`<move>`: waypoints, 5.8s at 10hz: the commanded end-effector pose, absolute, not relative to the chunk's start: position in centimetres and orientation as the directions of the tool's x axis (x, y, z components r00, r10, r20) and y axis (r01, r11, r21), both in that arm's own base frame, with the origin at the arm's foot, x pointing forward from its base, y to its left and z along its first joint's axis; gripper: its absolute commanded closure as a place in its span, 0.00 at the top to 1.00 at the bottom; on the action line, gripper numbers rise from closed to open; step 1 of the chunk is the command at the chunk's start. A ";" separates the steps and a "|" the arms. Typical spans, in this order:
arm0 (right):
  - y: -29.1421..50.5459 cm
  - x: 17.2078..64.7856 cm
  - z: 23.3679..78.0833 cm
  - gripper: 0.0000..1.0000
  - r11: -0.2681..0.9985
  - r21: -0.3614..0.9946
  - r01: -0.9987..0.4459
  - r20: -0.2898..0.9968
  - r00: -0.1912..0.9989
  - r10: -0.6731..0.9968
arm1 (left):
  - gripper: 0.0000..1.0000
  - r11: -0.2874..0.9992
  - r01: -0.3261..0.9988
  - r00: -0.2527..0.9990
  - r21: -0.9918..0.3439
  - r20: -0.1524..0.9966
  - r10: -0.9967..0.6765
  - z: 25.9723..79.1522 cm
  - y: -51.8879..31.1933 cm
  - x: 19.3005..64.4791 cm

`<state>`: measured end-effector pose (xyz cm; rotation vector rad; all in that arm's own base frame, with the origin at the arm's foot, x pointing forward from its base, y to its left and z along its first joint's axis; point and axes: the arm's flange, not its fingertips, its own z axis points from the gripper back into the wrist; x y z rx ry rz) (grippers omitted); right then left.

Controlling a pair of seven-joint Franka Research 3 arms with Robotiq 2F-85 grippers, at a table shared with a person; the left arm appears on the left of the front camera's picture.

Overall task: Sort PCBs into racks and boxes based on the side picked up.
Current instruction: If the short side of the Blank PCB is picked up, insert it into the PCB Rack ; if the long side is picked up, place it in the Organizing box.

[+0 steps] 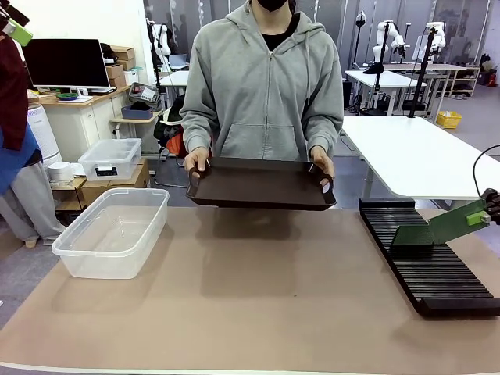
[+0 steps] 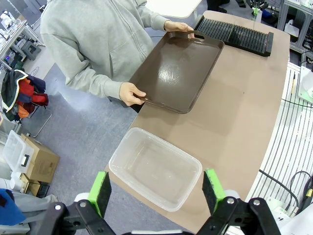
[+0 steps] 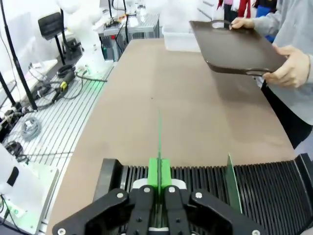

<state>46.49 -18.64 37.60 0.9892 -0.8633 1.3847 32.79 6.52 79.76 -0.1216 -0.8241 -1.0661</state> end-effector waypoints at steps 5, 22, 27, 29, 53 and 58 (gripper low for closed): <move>-18.8 46.7 37.8 0.02 -0.061 0.046 -0.997 0.922 0.019 0.386 | 1.00 0.507 0.812 0.224 0.289 0.648 -0.728 79.6 6.5 32.7; -16.3 44.0 31.2 0.02 -0.132 -0.182 -0.974 0.919 -0.216 0.330 | 1.00 0.507 0.812 0.224 0.289 0.648 -0.728 79.6 6.5 32.7; -16.0 45.8 34.9 0.02 -0.154 -0.132 -0.979 0.922 -0.178 0.344 | 1.00 0.507 0.812 0.224 0.289 0.648 -0.728 79.6 6.5 32.7; -16.0 45.9 34.9 0.02 -0.146 -0.131 -0.981 0.923 -0.175 0.344 | 1.00 0.507 0.812 0.224 0.289 0.648 -0.728 79.6 6.5 32.7; -15.6 49.8 38.0 0.02 -0.160 -0.073 -0.984 0.881 -0.139 0.453 | 1.00 0.507 0.812 0.224 0.289 0.648 -0.728 79.6 6.5 32.7; -14.9 47.9 36.3 0.02 -0.104 0.037 -0.994 0.835 -0.026 0.550 | 1.00 0.507 0.812 0.224 0.289 0.648 -0.728 79.6 6.5 32.7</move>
